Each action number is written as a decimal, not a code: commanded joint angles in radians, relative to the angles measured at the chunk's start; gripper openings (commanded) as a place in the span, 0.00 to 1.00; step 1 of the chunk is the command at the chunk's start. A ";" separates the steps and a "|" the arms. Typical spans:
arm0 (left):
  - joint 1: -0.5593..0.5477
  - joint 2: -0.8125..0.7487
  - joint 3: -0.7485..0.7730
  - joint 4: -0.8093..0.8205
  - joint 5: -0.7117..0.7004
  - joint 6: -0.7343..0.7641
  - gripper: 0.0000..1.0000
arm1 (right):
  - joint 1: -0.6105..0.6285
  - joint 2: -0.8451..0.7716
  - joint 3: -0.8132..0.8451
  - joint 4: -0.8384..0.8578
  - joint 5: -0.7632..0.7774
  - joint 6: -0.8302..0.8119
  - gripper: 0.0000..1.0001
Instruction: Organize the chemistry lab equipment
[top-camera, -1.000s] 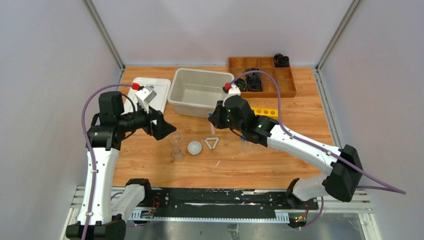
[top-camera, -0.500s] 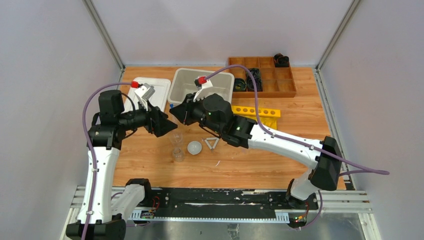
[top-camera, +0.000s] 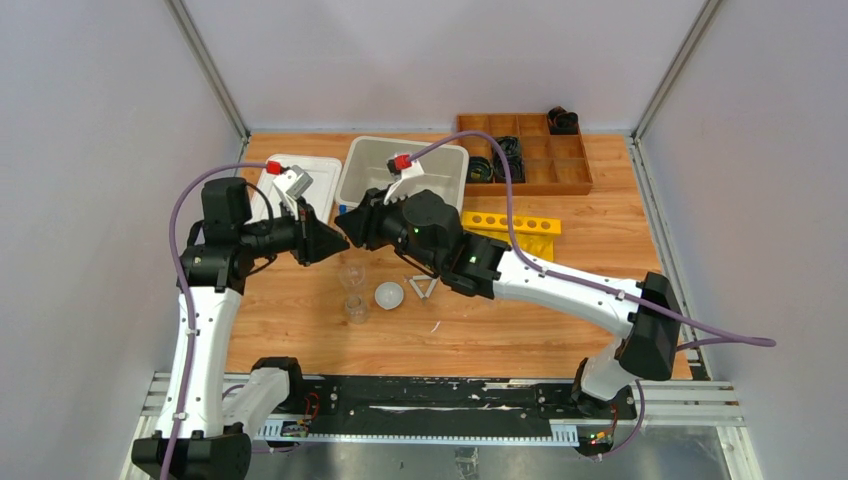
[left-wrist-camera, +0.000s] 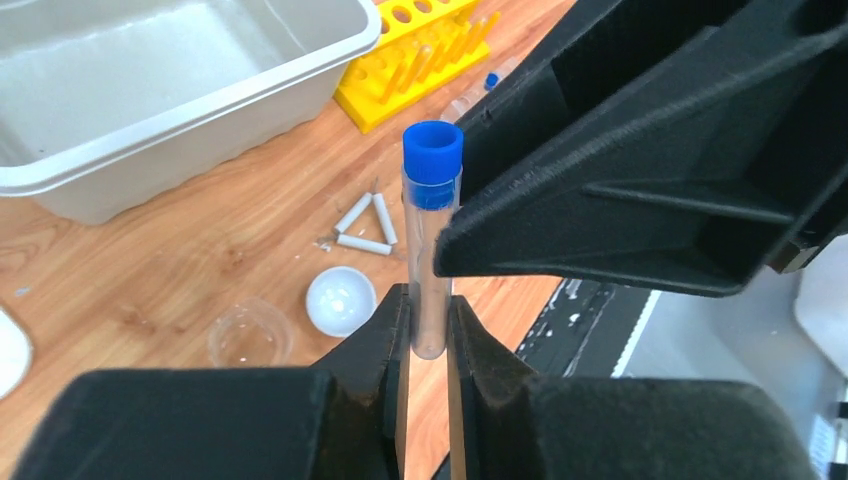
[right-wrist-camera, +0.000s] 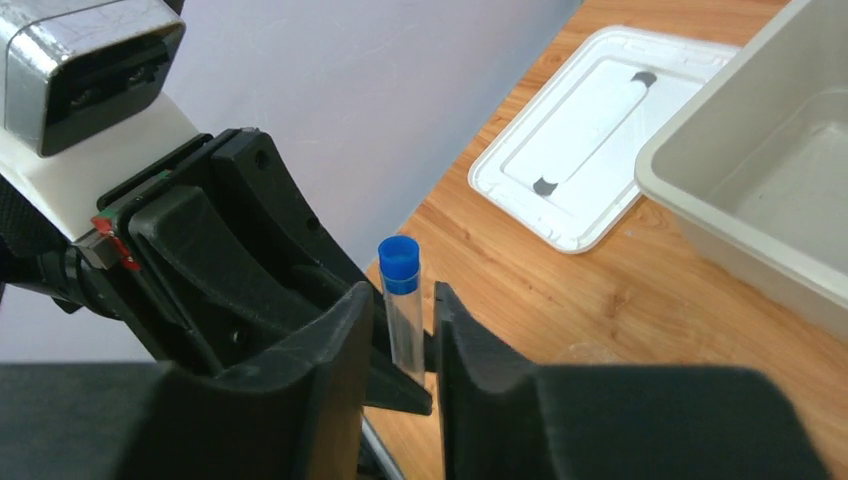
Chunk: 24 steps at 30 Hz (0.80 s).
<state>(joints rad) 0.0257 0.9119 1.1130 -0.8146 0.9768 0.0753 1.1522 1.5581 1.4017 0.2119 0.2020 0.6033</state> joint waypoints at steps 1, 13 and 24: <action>0.000 -0.012 -0.013 0.018 -0.033 0.045 0.10 | 0.010 -0.001 0.088 -0.118 0.027 -0.006 0.44; 0.000 -0.038 -0.027 0.009 -0.045 0.110 0.09 | -0.059 0.130 0.423 -0.563 -0.186 -0.072 0.51; 0.001 -0.070 -0.027 -0.022 -0.052 0.169 0.09 | -0.082 0.205 0.538 -0.633 -0.308 -0.089 0.34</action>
<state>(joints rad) 0.0246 0.8604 1.0916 -0.8192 0.9306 0.2016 1.0901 1.7531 1.8816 -0.3801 -0.0475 0.5350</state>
